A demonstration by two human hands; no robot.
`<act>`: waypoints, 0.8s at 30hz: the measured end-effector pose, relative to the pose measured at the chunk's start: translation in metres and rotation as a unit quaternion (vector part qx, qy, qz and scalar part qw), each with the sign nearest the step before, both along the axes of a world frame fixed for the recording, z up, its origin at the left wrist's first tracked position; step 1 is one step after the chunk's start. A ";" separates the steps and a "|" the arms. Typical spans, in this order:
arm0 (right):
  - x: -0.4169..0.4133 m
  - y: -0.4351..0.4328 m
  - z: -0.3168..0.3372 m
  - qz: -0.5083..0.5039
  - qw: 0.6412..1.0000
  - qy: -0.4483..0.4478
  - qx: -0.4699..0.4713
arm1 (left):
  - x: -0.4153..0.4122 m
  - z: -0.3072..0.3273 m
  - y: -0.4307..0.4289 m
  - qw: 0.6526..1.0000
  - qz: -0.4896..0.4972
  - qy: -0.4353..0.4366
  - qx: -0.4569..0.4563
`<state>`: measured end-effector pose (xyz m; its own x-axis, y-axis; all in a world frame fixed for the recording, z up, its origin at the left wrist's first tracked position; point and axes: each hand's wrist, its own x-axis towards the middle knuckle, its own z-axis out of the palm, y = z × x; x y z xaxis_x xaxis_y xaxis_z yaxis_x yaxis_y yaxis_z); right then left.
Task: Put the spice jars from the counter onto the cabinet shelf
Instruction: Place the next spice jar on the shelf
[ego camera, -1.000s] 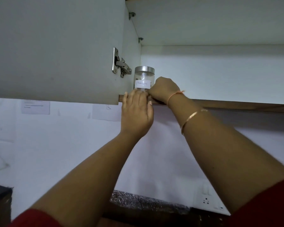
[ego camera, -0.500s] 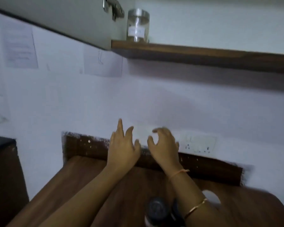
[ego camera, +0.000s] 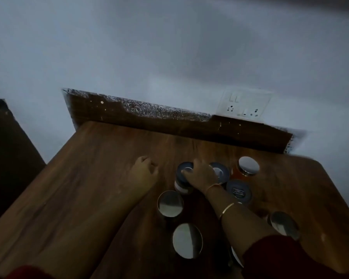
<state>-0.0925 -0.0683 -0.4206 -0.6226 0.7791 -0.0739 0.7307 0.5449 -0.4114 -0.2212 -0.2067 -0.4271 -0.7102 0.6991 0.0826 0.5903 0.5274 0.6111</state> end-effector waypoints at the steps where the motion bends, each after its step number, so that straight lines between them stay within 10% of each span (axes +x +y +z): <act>1: 0.000 0.001 -0.004 -0.002 1.000 -0.008 0.008 | -0.001 0.000 -0.001 1.000 0.004 0.002 0.006; 13: -0.012 0.013 -0.042 -0.004 0.991 -0.126 0.043 | -0.013 0.013 -0.004 0.998 0.011 0.007 0.067; 24: -0.031 0.023 0.025 -0.055 0.961 0.262 -0.075 | -0.032 0.046 0.023 0.987 -0.041 -0.010 0.155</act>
<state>-0.1234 -0.0457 -0.3957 -0.5192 0.8476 0.1098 0.4520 0.3814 -0.8064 -0.2530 -0.1837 -0.3810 -0.6556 0.6981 0.2878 0.6095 0.2642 0.7475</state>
